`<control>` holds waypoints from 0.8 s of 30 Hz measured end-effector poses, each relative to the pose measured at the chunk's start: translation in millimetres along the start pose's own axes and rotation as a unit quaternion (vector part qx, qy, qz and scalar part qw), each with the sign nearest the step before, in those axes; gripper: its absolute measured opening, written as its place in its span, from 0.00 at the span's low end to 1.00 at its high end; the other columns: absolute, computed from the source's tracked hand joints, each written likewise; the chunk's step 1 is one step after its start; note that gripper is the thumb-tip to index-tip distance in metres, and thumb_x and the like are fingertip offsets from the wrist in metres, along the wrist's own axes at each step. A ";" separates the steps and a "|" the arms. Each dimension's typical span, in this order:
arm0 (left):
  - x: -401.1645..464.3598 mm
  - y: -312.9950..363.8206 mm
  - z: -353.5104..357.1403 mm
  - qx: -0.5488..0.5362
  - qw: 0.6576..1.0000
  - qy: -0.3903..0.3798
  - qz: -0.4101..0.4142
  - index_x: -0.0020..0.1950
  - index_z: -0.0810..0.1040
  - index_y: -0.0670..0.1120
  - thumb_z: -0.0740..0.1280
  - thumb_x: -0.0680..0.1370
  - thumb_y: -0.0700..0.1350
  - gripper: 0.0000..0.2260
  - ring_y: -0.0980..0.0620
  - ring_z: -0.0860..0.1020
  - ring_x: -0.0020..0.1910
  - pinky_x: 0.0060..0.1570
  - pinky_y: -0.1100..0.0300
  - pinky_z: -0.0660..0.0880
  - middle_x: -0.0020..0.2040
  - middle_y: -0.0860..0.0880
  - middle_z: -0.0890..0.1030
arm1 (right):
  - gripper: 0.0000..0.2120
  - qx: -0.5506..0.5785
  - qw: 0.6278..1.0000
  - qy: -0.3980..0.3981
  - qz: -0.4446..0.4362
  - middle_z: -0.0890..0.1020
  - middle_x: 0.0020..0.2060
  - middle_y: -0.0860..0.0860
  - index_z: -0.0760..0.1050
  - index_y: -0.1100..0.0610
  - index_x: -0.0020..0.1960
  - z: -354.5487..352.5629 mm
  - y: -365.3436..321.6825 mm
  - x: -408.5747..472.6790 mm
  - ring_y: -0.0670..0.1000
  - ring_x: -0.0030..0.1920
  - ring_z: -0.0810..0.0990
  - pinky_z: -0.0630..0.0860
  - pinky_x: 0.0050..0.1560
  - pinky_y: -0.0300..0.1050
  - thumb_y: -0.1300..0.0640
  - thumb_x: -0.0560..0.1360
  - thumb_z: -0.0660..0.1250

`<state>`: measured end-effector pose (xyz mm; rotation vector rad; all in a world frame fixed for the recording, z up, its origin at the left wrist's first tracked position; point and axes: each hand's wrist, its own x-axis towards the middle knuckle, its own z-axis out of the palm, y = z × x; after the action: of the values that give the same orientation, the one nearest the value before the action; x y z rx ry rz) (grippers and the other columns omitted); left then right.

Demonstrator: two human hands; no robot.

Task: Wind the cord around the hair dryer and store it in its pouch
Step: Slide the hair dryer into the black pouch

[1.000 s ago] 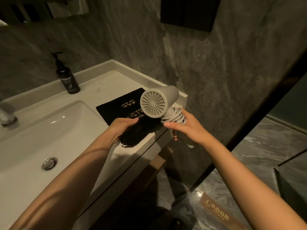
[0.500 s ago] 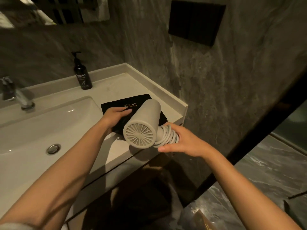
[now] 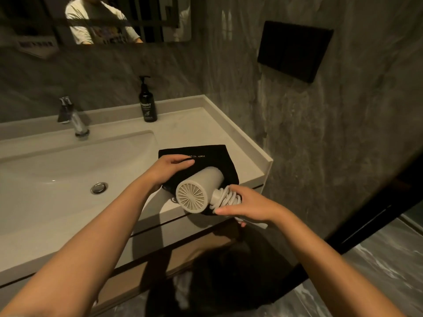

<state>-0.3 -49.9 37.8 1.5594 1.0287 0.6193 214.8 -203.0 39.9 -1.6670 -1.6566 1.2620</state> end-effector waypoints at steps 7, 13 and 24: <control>4.7 -3.0 -10.5 -0.001 1.000 0.014 -0.004 0.55 0.83 0.55 0.73 0.71 0.54 0.14 0.46 0.80 0.58 0.63 0.43 0.73 0.56 0.48 0.84 | 0.31 -0.004 0.996 0.066 0.061 0.80 0.49 0.52 0.72 0.55 0.59 -0.5 -9.6 25.0 0.53 0.46 0.82 0.84 0.38 0.55 0.38 0.65 0.74; 7.8 0.2 1.1 0.029 0.999 0.017 0.003 0.60 0.79 0.60 0.77 0.66 0.56 0.23 0.48 0.74 0.62 0.61 0.46 0.75 0.63 0.49 0.77 | 0.24 -0.012 0.993 0.106 0.048 0.78 0.49 0.46 0.71 0.50 0.57 0.8 -26.4 44.4 0.50 0.54 0.78 0.77 0.52 0.45 0.47 0.66 0.76; 28.3 2.8 -5.5 0.000 0.992 0.123 0.020 0.55 0.81 0.59 0.79 0.63 0.53 0.21 0.46 0.77 0.57 0.51 0.45 0.80 0.58 0.48 0.78 | 0.21 -0.075 0.987 0.134 0.051 0.79 0.51 0.52 0.71 0.55 0.58 -10.6 -28.2 47.1 0.47 0.46 0.78 0.76 0.46 0.42 0.52 0.69 0.73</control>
<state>9.7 -22.7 37.9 1.5336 1.1821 0.8549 202.0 -150.8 55.6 -1.9379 -1.5521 0.9260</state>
